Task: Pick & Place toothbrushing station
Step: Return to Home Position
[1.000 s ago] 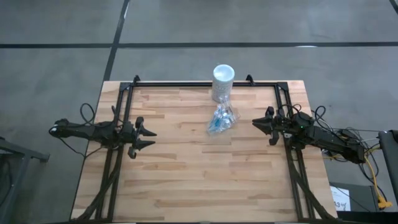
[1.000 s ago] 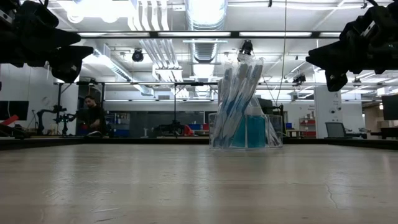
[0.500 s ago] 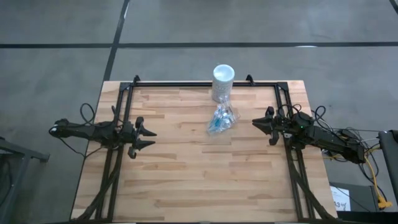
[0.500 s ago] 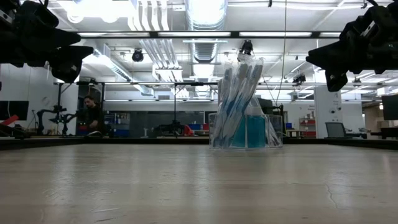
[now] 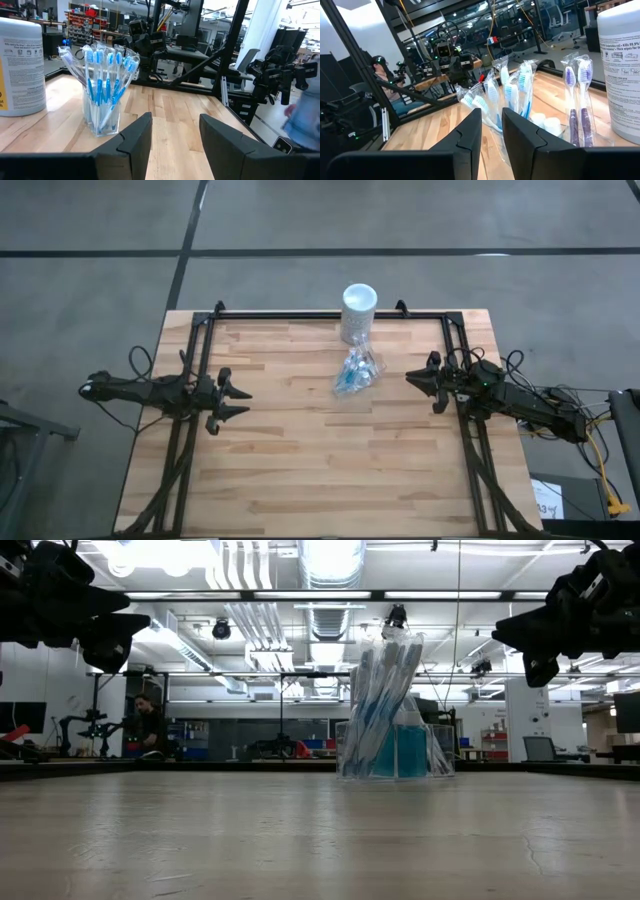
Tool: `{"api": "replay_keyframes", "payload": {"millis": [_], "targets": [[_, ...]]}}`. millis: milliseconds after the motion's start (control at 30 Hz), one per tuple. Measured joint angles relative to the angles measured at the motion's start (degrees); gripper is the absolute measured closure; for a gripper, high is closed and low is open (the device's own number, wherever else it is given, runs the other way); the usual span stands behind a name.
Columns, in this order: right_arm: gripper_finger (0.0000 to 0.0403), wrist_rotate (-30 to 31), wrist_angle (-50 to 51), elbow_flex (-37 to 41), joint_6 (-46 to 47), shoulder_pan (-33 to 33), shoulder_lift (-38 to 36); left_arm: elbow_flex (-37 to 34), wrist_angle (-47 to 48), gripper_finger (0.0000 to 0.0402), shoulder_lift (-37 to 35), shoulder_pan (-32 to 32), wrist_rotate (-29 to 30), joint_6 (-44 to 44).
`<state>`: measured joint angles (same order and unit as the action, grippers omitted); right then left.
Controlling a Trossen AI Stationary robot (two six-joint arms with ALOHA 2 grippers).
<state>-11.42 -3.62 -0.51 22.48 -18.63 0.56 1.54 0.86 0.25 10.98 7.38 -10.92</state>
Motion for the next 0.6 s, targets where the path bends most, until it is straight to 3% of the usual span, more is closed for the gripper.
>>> {"api": "replay_keyframes", "payload": {"millis": [600], "targets": [[0.0321,-0.02,0.02,0.00,0.00,0.00,0.02,0.00,-0.01,0.0232,0.00,0.07,-0.01,-0.01]]}}
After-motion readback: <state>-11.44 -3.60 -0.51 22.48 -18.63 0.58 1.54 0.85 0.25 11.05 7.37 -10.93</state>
